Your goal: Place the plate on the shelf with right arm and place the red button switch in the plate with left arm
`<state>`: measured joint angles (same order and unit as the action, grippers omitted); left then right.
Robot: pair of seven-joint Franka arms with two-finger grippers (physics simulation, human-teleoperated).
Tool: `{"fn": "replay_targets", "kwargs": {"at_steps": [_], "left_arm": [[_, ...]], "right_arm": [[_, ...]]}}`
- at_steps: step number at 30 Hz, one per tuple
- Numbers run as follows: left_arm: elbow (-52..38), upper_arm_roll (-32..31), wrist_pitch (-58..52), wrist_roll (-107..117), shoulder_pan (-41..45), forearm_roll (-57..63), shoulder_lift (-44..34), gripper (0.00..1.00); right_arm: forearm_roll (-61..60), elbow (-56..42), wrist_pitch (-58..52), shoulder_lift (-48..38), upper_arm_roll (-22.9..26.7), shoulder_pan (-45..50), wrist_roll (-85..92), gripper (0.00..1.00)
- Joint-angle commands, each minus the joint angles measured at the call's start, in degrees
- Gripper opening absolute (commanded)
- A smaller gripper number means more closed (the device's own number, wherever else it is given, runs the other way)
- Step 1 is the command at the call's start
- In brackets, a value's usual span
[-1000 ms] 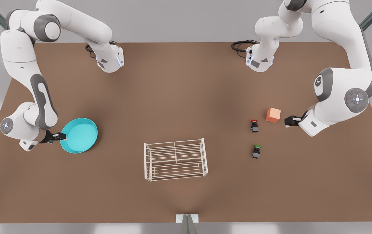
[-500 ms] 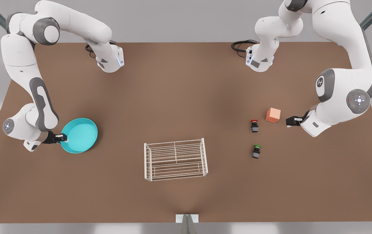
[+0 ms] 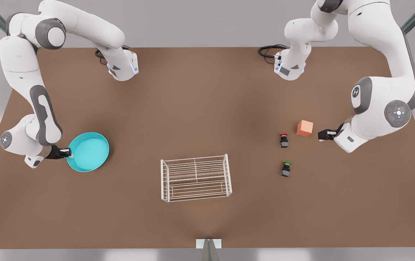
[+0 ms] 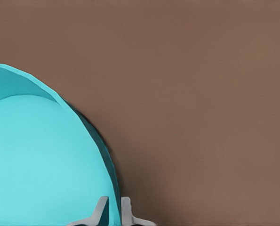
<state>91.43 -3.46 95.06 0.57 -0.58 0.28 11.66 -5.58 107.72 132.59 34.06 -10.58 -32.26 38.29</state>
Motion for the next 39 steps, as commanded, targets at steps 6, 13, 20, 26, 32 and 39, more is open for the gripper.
{"fn": "replay_targets", "kwargs": {"at_steps": [6,13,20,26,32,39], "left_arm": [[0.2,-0.1,0.0,2.1,0.3,0.2,0.0,1.00],[0.2,-0.1,0.0,2.2,0.3,0.2,0.0,1.00],[0.2,-0.2,0.0,3.2,0.3,0.2,0.0,1.00],[1.5,-0.2,0.0,6.3,0.4,-0.2,-0.3,1.00],[8.4,-7.2,1.4,14.9,0.4,0.8,-1.9,1.00],[29.7,-11.9,28.1,26.3,-0.9,0.2,-3.4,1.00]], "right_arm": [[-0.6,-0.8,-6.0,-1.9,-0.4,0.0,2.1,0.19],[-5.2,-2.3,-14.6,-6.7,-2.1,0.0,2.5,0.16],[-11.7,-9.5,-23.3,-8.4,-7.0,1.7,-0.8,0.14],[-11.7,-14.8,-25.0,-8.3,-14.9,3.5,-14.5,0.14],[-11.8,-20.6,-24.9,-7.2,-14.9,12.7,-29.8,0.14],[-11.0,-30.4,-23.7,0.1,-14.4,23.4,-44.4,0.14]]}}
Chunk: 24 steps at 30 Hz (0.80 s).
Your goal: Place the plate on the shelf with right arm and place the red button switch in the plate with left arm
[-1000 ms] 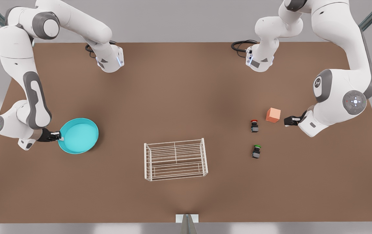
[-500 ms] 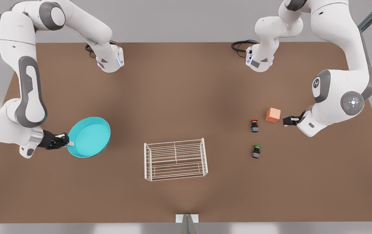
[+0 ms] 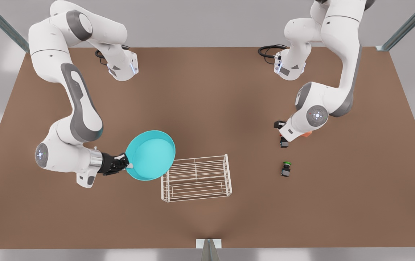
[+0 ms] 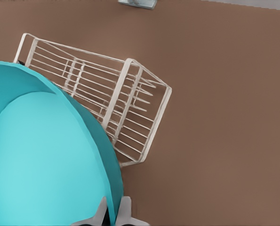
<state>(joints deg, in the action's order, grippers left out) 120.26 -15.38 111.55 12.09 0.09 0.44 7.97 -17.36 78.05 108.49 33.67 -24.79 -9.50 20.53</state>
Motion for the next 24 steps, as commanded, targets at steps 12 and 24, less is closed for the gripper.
{"fn": "replay_targets", "kwargs": {"at_steps": [12,24], "left_arm": [[11.3,0.0,33.6,16.3,-4.0,5.5,9.1,1.00],[12.3,0.2,40.8,15.5,-4.4,6.6,15.1,1.00]], "right_arm": [[0.7,-12.6,13.9,11.2,4.6,14.5,-40.7,0.12],[0.7,-5.4,15.6,11.1,4.4,17.0,-41.7,0.14]]}}
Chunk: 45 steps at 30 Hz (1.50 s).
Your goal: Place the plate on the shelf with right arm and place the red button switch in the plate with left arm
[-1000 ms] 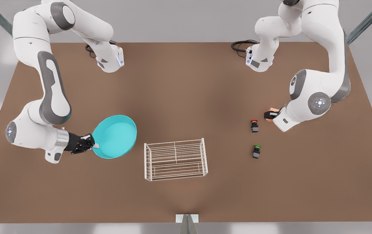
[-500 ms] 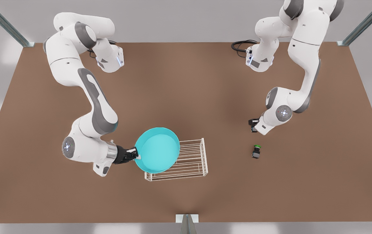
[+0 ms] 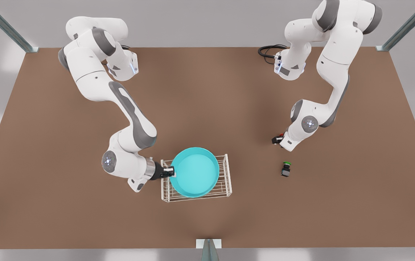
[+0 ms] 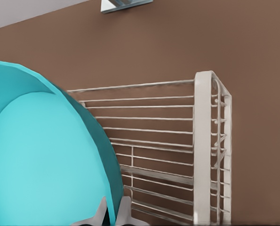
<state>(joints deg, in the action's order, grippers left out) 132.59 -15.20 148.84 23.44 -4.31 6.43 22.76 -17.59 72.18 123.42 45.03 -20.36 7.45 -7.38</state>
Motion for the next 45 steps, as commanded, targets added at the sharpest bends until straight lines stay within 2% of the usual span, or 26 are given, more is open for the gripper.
{"fn": "replay_targets", "kwargs": {"at_steps": [1,2,3,5,8,9,10,11,12,13,14,15,16,19,22,23,25,26,28,31,34,36,39,40,43,45], "left_arm": [[0.0,0.2,3.5,4.2,0.0,2.8,0.4,1.00],[0.1,0.2,3.5,4.2,0.0,5.1,0.4,1.00],[0.0,0.2,3.4,4.2,0.0,7.4,0.9,1.00],[0.1,0.2,3.3,4.2,0.1,8.0,1.0,1.00],[0.1,0.2,3.3,4.3,0.1,8.3,1.2,1.00],[0.1,0.2,3.3,4.6,0.1,8.3,1.2,0.89],[0.1,0.2,3.3,4.7,0.0,8.3,1.2,0.71],[0.1,0.2,3.2,4.7,0.0,8.3,1.2,0.62],[0.1,0.2,3.1,4.7,0.1,8.3,1.2,0.58],[0.1,0.2,3.1,4.8,0.0,8.3,1.1,0.52],[0.1,0.2,3.0,4.8,0.0,8.3,1.1,0.47],[0.1,0.2,2.9,4.8,0.1,8.3,1.1,0.44],[0.1,0.2,2.9,4.8,0.1,8.3,1.1,0.43],[-1.5,0.2,-2.1,4.9,0.0,8.3,-1.4,0.43],[-4.6,0.2,-3.6,5.0,0.0,8.2,-2.0,0.44],[-9.4,-0.3,-10.1,5.6,0.2,8.0,-2.2,0.44],[-21.0,-5.8,-26.0,11.3,0.5,7.9,-2.2,0.44],[-24.0,-7.4,-28.6,12.6,0.5,7.5,-2.0,0.44],[-28.2,-10.8,-29.5,17.8,1.0,5.7,-1.1,0.44],[-38.6,-10.9,-35.5,24.3,6.0,-1.3,0.5,0.44],[-50.2,-10.9,-35.5,39.7,13.7,-2.8,7.3,0.44],[-57.7,-11.2,-31.7,49.4,17.4,-2.8,12.8,0.44],[-61.6,-15.2,-19.4,60.3,17.9,-2.9,17.0,0.44],[-62.7,-15.5,-11.5,64.4,21.0,-2.8,19.2,0.44],[-62.9,-15.2,4.2,63.6,22.3,-2.1,24.1,0.44],[-63.1,-14.0,6.7,58.1,22.0,-2.0,25.9,0.44]], "right_arm": [[0.9,0.5,0.6,-0.4,0.0,-0.1,-13.8,0.21],[0.8,0.9,0.6,-0.8,0.1,-0.2,-13.8,0.69],[0.8,0.9,0.6,-1.3,0.4,-0.2,-13.7,1.00],[0.2,0.6,0.5,-4.7,1.2,-0.5,-13.5,1.00],[-4.1,-0.3,-6.3,-12.9,4.4,-1.5,-13.8,1.00],[-3.6,-0.3,-9.4,-13.9,4.2,-3.7,-13.6,1.00],[0.6,-0.3,-14.3,-14.4,5.8,-5.3,-13.2,1.00],[8.7,-0.3,-21.2,-14.6,7.6,-7.2,-8.3,1.00],[18.3,-0.3,-30.3,-15.0,7.6,-11.5,-1.4,1.00],[20.1,-0.1,-34.0,-15.8,7.7,-12.5,3.2,1.00],[20.3,2.2,-34.6,-17.3,7.6,-14.8,3.4,1.00],[21.6,11.0,-29.4,-21.3,7.7,-16.6,3.7,1.00],[22.3,20.0,-23.6,-25.2,7.7,-18.3,3.6,1.00],[22.1,30.4,-17.6,-30.6,7.7,-19.8,-0.6,1.00],[22.2,30.1,-18.2,-30.4,8.3,-20.5,-0.6,1.00],[22.2,30.0,-18.2,-30.4,8.3,-20.5,-0.6,1.00],[22.2,29.9,-18.2,-29.9,8.3,-20.5,-0.6,1.00],[22.2,29.9,-18.2,-29.9,8.3,-20.5,-0.6,1.00],[22.2,29.9,-18.2,-29.9,8.3,-20.5,-0.6,1.00],[22.2,29.9,-18.2,-29.8,8.3,-20.5,-0.6,1.00],[22.2,29.4,-18.2,-29.4,8.3,-20.5,-0.6,1.00],[22.3,29.1,-18.2,-28.6,8.3,-20.5,-0.6,1.00],[22.2,28.9,-18.2,-28.6,8.3,-20.5,-0.6,1.00],[22.2,28.8,-18.2,-28.7,8.3,-20.5,-0.6,1.00],[22.2,28.8,-18.2,-28.6,8.3,-20.5,-0.6,1.00],[22.2,28.8,-18.2,-28.6,8.3,-20.5,-0.6,1.00]]}}
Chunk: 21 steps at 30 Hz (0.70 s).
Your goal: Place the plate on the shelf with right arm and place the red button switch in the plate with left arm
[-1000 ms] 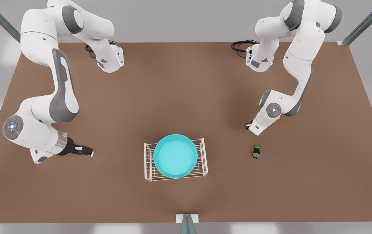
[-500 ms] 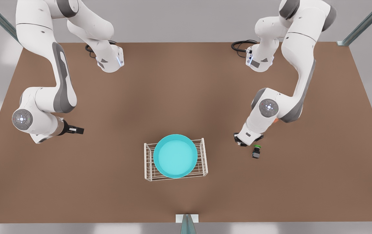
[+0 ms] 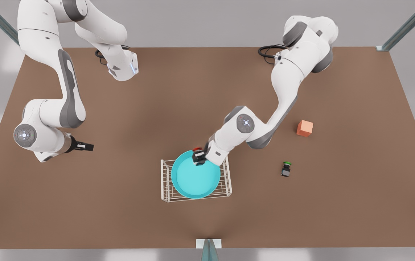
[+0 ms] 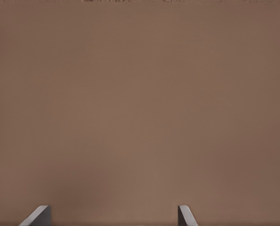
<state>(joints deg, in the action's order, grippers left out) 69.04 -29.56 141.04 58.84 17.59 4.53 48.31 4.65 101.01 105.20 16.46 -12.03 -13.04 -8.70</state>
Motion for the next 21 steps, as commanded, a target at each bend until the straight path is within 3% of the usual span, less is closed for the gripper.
{"fn": "replay_targets", "kwargs": {"at_steps": [1,3,4,5,9,10,11,12,13,15,20,21], "left_arm": [[-1.9,0.4,14.4,21.6,-0.3,-0.2,1.4,0.44],[-2.9,1.0,14.2,19.0,-0.6,-0.1,2.3,0.46],[-2.8,1.1,14.0,18.9,-0.5,0.0,2.3,0.61],[-2.0,1.0,13.5,18.4,0.0,2.1,2.2,1.00],[-1.9,1.1,6.8,18.3,1.4,10.7,1.9,1.00],[-2.0,0.6,-4.7,16.4,1.2,17.3,1.3,1.00],[-2.1,-3.7,-24.7,0.7,-2.9,16.5,-1.7,1.00],[-2.7,-13.8,-43.8,-20.7,-13.4,16.6,-3.3,1.00],[-2.4,-19.6,-52.1,-28.8,-21.1,16.8,-3.4,1.00],[-2.3,-23.4,-57.5,-29.3,-23.5,16.8,-4.2,1.00],[-2.2,-26.3,-69.2,-32.3,-28.0,17.6,-7.2,1.00],[-2.1,-26.3,-76.4,-32.5,-29.5,17.4,-8.6,1.00]], "right_arm": [[-0.1,0.0,0.0,0.0,0.0,0.0,0.7,1.00],[0.0,0.0,0.0,-0.1,0.1,-0.1,0.7,1.00],[0.0,0.0,0.0,-0.1,0.3,-0.1,0.7,1.00],[0.0,0.0,0.0,-0.1,0.3,-0.1,0.7,1.00],[0.0,0.0,0.0,-0.1,0.3,-0.1,0.7,1.00],[0.0,0.0,0.0,-0.1,0.3,-0.1,0.7,1.00],[0.0,0.0,0.0,-0.1,0.3,-0.1,0.7,1.00],[0.0,0.0,0.0,-0.1,0.3,-0.1,0.7,1.00],[0.0,0.0,0.0,-0.1,0.3,-0.1,0.7,1.00],[0.0,0.0,0.0,-0.1,0.3,-0.1,0.7,1.00],[0.0,0.0,-0.1,-0.1,0.3,0.0,0.7,1.00],[0.0,0.0,-0.1,0.0,0.3,0.0,0.7,1.00]]}}
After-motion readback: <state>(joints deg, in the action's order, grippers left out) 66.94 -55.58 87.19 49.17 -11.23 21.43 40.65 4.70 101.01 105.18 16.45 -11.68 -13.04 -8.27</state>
